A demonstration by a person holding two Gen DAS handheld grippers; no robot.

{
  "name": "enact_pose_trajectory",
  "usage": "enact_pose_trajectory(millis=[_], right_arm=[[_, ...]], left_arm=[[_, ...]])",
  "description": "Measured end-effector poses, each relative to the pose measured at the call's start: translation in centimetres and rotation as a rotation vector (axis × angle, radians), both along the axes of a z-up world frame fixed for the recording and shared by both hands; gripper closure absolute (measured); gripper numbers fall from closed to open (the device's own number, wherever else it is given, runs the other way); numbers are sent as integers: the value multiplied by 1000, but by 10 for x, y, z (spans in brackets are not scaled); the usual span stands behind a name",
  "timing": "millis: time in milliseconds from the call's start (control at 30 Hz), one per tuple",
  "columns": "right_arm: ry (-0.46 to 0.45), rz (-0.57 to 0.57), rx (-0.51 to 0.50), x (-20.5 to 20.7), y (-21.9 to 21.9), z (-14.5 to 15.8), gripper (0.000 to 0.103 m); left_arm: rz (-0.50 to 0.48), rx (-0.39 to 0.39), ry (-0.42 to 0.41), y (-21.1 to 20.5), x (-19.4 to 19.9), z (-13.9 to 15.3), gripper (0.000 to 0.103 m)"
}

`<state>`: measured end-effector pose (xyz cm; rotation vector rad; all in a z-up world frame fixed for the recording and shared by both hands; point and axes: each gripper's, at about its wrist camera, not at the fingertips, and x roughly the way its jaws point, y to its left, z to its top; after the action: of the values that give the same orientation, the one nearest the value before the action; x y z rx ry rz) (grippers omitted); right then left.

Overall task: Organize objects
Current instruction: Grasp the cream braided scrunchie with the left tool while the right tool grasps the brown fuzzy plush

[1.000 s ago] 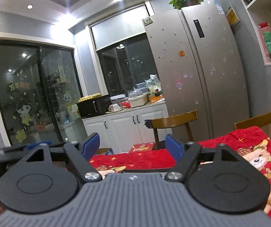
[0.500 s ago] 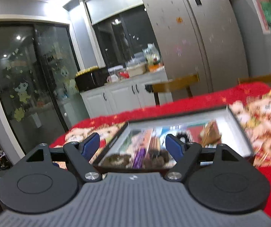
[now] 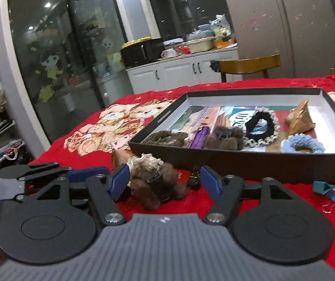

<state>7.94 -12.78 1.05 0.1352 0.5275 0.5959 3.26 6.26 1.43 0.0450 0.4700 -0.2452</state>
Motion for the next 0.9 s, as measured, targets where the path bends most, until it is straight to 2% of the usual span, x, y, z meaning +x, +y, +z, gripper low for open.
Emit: enact_pose_trajectory(millis=[67,167,333,533,567,633,733,800,900], right_arm=[[14,6,6,0,0,-3,27],[56,9,10,6,3,-10,27],[84,11,39,11,4,-13,27],[127,23,83,15,9,-16,27],[139,16,91,17,9,-17,28],[156,7,112,19,8,-19,31],[173,-16,135,21,5,-21,36],[181,-21,149,21,3,-22,47],[179,-28,140,20,5,-22,51]], left_arm=[[-2,-19,32,3,5,-2,67],[-6,-33,62,5,11,-4,74],[-29,-11,88,-1,19,-7,76],[-18,-34,109,1,25,-10,76],[-14,-38,113,2,27,-10,79],[5,-37,121,3,28,-11,88],[30,-33,124,4,29,-11,89],[41,-28,116,4,28,-11,89],[56,-27,110,5,27,-10,89]])
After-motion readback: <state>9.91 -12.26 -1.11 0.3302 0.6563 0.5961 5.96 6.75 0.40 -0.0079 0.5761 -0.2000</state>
